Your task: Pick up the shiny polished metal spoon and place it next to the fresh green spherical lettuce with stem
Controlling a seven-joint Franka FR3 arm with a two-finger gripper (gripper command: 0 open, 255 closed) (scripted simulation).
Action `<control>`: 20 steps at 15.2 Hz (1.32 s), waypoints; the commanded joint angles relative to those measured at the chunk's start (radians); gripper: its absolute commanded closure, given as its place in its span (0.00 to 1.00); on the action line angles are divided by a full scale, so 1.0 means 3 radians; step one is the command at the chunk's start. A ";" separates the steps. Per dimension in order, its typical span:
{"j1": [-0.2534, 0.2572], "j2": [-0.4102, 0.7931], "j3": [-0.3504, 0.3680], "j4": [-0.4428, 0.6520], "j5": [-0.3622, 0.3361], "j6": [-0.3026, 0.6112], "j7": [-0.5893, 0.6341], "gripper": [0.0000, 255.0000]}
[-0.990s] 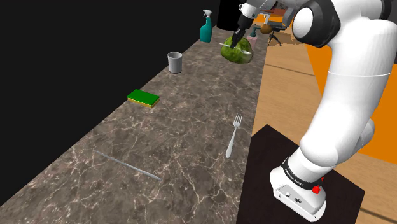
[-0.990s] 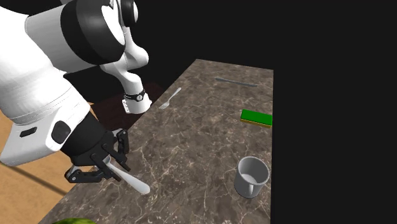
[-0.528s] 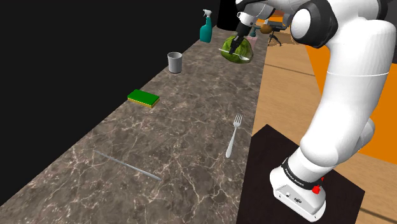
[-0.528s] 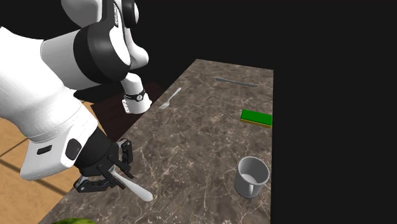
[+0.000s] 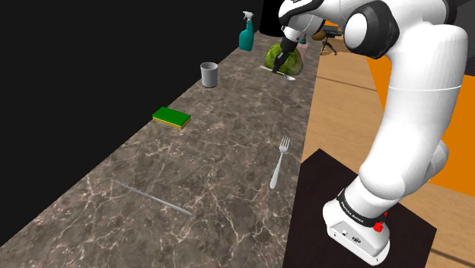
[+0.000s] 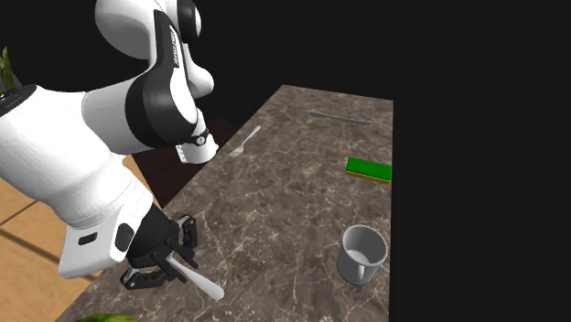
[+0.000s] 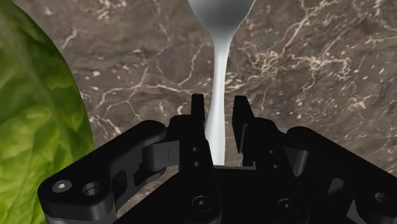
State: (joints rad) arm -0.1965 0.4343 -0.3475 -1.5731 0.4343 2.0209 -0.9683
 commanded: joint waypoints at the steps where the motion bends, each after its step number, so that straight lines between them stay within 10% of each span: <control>1: 0.0007 0.0011 0.0008 -0.0069 0.0017 0.0079 -0.0023 1.00; 18: -0.0009 0.0180 0.0062 -0.0257 0.0138 0.0408 -0.0163 1.00; 19: -0.0009 0.0180 0.0062 -0.0257 0.0138 0.0408 -0.0163 0.00; 20: -0.0009 0.0180 0.0062 -0.0257 0.0138 0.0408 -0.0163 0.00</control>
State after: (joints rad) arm -0.1994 0.4882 -0.3289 -1.6501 0.4757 2.1433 -1.0173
